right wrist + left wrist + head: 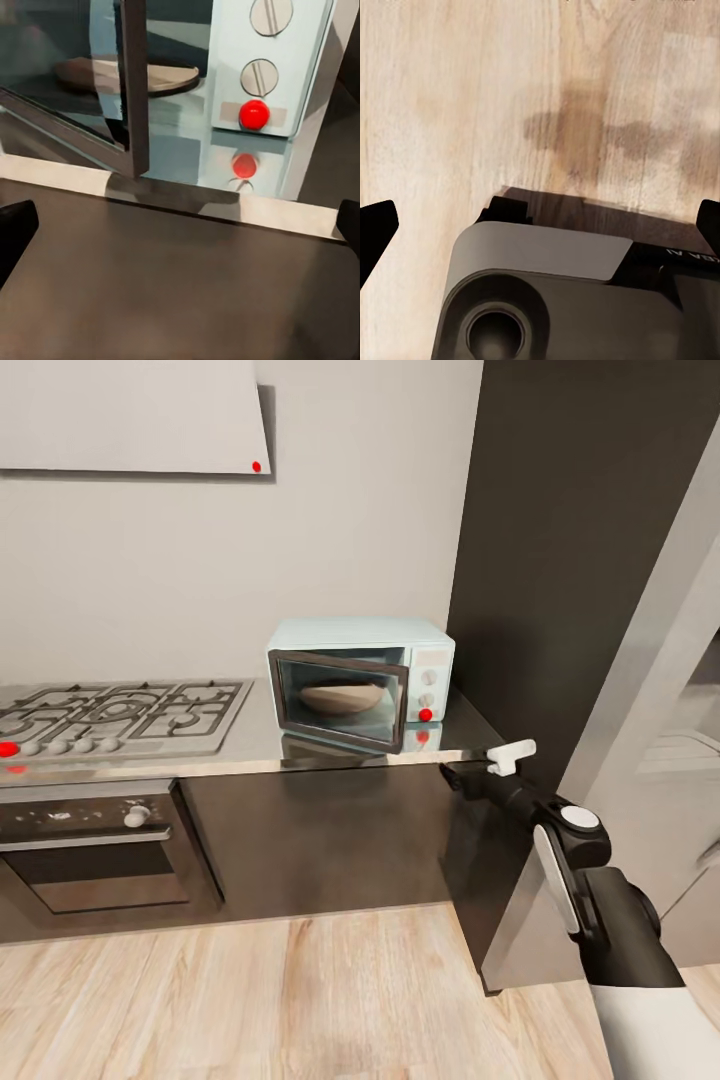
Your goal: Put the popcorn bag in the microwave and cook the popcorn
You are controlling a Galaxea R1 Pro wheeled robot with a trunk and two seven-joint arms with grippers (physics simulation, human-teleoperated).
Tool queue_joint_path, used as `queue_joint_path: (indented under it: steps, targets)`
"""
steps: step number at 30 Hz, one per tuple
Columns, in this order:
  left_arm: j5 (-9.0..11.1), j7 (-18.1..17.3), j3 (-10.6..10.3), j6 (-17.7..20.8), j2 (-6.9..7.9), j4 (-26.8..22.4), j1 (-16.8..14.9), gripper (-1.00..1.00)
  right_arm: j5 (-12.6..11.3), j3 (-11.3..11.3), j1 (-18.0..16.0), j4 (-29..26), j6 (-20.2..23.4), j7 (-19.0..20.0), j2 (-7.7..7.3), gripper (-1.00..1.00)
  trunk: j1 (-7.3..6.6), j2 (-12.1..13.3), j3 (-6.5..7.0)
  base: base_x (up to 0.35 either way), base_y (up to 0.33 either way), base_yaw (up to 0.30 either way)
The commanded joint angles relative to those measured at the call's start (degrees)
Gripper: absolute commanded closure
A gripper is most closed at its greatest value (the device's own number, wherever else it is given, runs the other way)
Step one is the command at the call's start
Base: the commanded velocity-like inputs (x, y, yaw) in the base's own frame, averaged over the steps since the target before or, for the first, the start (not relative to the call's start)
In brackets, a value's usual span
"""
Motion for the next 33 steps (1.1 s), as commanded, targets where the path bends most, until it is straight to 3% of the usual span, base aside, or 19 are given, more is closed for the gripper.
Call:
queue_joint_path:
  steps: [1, 11, 22, 33]
  targets:
    - [0.09, -0.04, 0.24, -0.17, -0.02, 0.04, -0.03, -1.0, 0.01, 0.07, -0.04, -0.06, 0.29, 0.15, -0.03, -1.0, 0.0, -0.03, -0.05, 0.147, -0.015, 0.0]
    - [0.12, 0.03, 0.35, -0.17, -0.05, -0.02, -0.03, -1.0, 0.33, 0.49, 0.03, -0.05, 0.26, 0.21, 0.07, -1.0, 0.0, -0.03, -0.05, 0.148, -0.031, 0.0]
    - [0.2, 0.05, 0.4, -0.17, -0.29, -0.03, -0.17, -1.0, 0.44, 0.59, 0.06, -0.05, 0.26, 0.21, 0.16, -1.0, -2.41, 4.38, 1.92, 0.001, 0.0, 0.0]
    - [0.12, -0.03, 0.49, -0.17, -0.2, -0.02, -0.03, -1.0, 0.45, 0.6, 0.06, -0.05, 0.31, 0.22, 0.13, -1.0, -2.41, 4.38, 1.92, 0.111, 0.0, 0.0]
